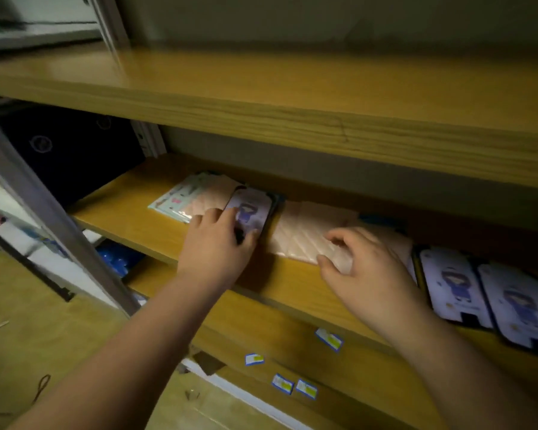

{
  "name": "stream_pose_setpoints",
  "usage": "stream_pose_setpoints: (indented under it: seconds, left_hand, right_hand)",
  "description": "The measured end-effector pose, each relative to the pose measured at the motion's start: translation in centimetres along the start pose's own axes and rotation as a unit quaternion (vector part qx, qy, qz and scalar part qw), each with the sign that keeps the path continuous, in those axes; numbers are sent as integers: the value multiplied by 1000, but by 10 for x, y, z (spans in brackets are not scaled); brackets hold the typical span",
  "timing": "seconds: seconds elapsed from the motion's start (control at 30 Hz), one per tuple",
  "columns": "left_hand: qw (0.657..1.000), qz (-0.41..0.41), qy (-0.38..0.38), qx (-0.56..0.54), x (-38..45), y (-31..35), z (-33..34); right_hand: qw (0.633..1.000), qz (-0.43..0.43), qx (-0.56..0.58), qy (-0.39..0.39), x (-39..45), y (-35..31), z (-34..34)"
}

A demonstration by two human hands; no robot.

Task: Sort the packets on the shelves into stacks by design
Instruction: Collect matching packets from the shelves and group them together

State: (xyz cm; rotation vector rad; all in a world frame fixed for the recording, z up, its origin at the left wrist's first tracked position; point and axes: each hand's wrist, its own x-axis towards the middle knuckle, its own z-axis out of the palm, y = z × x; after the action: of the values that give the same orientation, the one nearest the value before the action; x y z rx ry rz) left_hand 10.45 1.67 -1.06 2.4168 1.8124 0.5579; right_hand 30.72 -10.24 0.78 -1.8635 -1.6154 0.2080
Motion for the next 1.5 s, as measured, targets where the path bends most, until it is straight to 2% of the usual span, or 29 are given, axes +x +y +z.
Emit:
stream_pose_setpoints:
  seconds: [0.13, 0.2, 0.33, 0.5, 0.57, 0.67, 0.77, 0.83, 0.97, 1.03, 1.2, 1.33, 1.5]
  left_hand:
    - [984, 21, -75, 159, 53, -15, 11]
    - [983, 51, -83, 155, 64, -23, 16]
    - [994, 44, -100, -9, 83, -43, 12]
    - [985, 58, -93, -131, 100, -63, 6]
    - [967, 68, -78, -231, 102, -70, 5]
    - [933, 56, -88, -344, 98, -74, 2]
    - [889, 32, -112, -443, 85, -68, 2]
    - [860, 25, -129, -493, 75, -58, 5]
    - [824, 32, -166, -541, 59, -37, 13]
    - [807, 35, -190, -557, 53, -30, 16]
    - [760, 17, -233, -607, 47, -17, 24]
    - [726, -9, -271, -632, 37, -8, 22]
    - [708, -57, -280, -646, 24, 7, 11]
  right_hand:
    - [999, 32, -38, 5, 5, -16, 16]
    - [997, 52, -47, 16, 6, -22, 22]
    - [994, 82, -61, 38, 4, -31, 35]
    - [981, 156, -85, 78, 1, -32, 33]
    - [966, 204, -145, 62, -3, -26, 25]
    - [915, 314, -253, -19, -13, -11, 10]
    - [877, 407, -254, -34, -21, -3, 2]
    - [863, 415, -284, -42, -21, -4, 6]
    - [846, 401, -350, -28, -17, -5, 17]
    - [854, 404, -328, -16, -15, 2, 17]
    - [878, 466, -106, 1, -17, 15, 9]
    - [895, 440, -54, 52, -27, 15, -1]
    - [898, 414, 75, 127, -40, 16, -14]
